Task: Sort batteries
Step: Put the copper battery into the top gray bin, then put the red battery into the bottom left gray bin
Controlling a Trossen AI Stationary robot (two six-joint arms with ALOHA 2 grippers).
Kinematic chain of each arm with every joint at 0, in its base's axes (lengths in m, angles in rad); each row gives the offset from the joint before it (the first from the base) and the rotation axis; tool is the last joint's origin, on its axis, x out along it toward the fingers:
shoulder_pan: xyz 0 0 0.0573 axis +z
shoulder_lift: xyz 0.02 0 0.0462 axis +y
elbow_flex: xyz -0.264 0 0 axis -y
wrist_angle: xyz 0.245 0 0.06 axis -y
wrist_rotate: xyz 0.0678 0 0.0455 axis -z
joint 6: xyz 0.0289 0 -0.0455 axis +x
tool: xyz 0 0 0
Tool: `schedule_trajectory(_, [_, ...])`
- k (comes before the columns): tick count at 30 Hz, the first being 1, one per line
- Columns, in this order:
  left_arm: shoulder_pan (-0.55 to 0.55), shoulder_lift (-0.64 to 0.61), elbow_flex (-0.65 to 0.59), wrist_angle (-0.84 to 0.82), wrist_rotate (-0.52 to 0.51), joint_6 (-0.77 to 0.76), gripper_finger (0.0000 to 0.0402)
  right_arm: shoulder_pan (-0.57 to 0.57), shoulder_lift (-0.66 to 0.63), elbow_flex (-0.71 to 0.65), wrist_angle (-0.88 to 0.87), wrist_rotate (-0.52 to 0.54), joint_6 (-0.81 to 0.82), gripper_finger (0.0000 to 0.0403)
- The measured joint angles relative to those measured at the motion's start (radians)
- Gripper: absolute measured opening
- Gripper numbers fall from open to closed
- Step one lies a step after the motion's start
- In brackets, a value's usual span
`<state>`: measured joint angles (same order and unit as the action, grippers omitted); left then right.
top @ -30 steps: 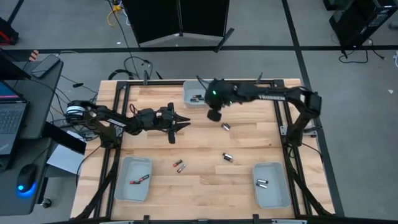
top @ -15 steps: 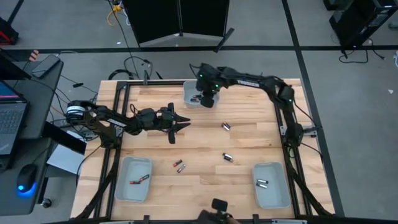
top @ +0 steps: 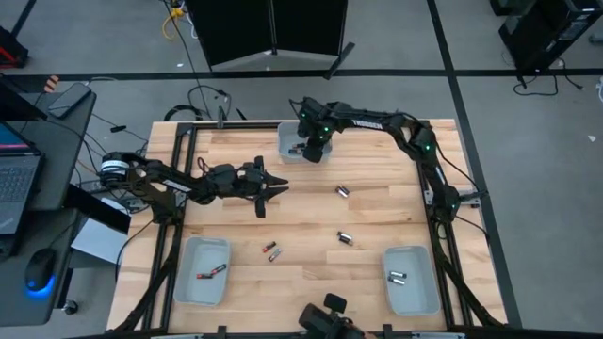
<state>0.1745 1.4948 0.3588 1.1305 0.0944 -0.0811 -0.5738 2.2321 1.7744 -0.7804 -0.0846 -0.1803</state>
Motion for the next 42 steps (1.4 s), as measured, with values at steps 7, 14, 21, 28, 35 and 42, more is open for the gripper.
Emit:
schedule_trajectory(7, [0.000, 0.000, 0.000, 0.001, 0.011, -0.002, 0.0095, -0.005, 0.009, -0.012, 0.023, -0.003, 0.047, 0.0079])
schedule_trajectory(14, [0.000, 0.000, 0.000, 0.000, 0.014, -0.024, 0.0095, 0.001, 0.009, -0.013, 0.023, 0.006, 0.053, 0.0122])
schedule_trajectory(21, [0.000, 0.000, 0.000, 0.000, 0.013, -0.055, 0.0095, 0.023, 0.002, 0.049, -0.007, 0.047, 0.020, 0.0143])
schedule_trajectory(28, [0.001, -0.007, 0.000, -0.032, 0.005, -0.046, 0.0070, 0.054, -0.116, -0.016, 0.133, 0.034, -0.026, 0.0016])
schedule_trajectory(35, [0.020, -0.037, 0.011, -0.187, 0.004, -0.072, 0.0014, 0.081, -0.266, -0.262, 0.311, 0.033, 0.043, 0.0011])
schedule_trajectory(42, [0.028, -0.170, 0.103, -0.741, -0.038, -0.106, 0.0012, 0.156, -0.516, -0.589, 0.535, 0.066, 0.156, 0.0016])
